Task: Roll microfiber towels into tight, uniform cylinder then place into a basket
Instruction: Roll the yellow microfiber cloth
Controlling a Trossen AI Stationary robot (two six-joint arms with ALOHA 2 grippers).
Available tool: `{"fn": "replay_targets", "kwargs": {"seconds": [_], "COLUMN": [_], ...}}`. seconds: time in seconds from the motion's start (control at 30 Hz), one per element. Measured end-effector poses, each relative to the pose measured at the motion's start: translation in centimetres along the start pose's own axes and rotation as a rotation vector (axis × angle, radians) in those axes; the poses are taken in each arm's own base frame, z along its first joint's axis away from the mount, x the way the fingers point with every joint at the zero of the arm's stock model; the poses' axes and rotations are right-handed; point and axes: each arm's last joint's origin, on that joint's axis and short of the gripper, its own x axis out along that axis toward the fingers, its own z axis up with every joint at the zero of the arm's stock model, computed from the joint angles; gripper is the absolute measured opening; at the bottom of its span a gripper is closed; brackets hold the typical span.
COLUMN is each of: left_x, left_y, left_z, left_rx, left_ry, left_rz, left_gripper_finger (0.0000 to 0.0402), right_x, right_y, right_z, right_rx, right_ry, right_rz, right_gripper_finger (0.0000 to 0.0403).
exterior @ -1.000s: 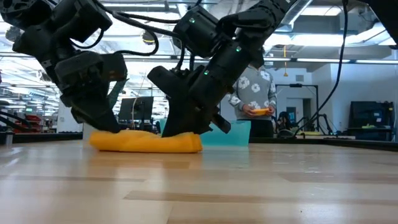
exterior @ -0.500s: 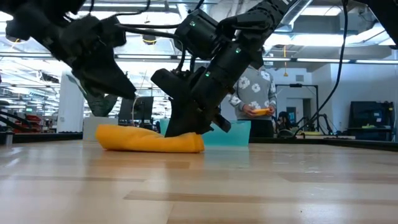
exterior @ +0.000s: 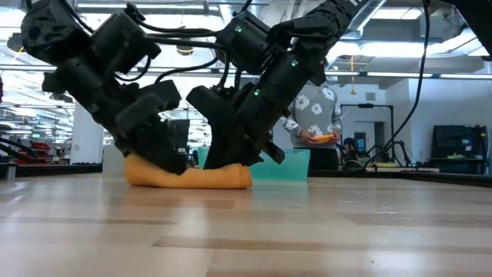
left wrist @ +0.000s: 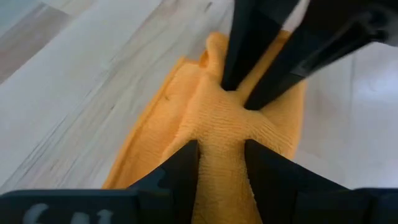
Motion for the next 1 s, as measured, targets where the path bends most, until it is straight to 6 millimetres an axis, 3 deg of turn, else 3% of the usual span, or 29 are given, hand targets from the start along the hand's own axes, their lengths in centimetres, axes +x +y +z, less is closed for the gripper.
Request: {"fn": "replay_targets", "kwargs": {"seconds": [0.27,0.47,1.0], "left_x": [0.3,-0.8,-3.1], "left_y": [-0.1,-1.0,-0.9], "left_z": [-1.4,-1.6,-2.1], "left_rx": [-0.028,0.007,0.065], "left_ry": [0.055,0.097,0.231], "left_rz": [0.029,-0.053,-0.062], "left_gripper_finger": [0.0128,0.0128,0.0128], "right_x": [-0.1,-0.6,-0.4], "right_y": [0.4,0.5,0.4], "right_z": [-0.4,-0.2,-0.3], "right_rx": [-0.014,-0.032,-0.029], "right_ry": [0.013,0.020,0.044], "right_rz": [-0.008,-0.002,0.022], "right_gripper_finger": [0.0118,0.0118,0.0118]}}
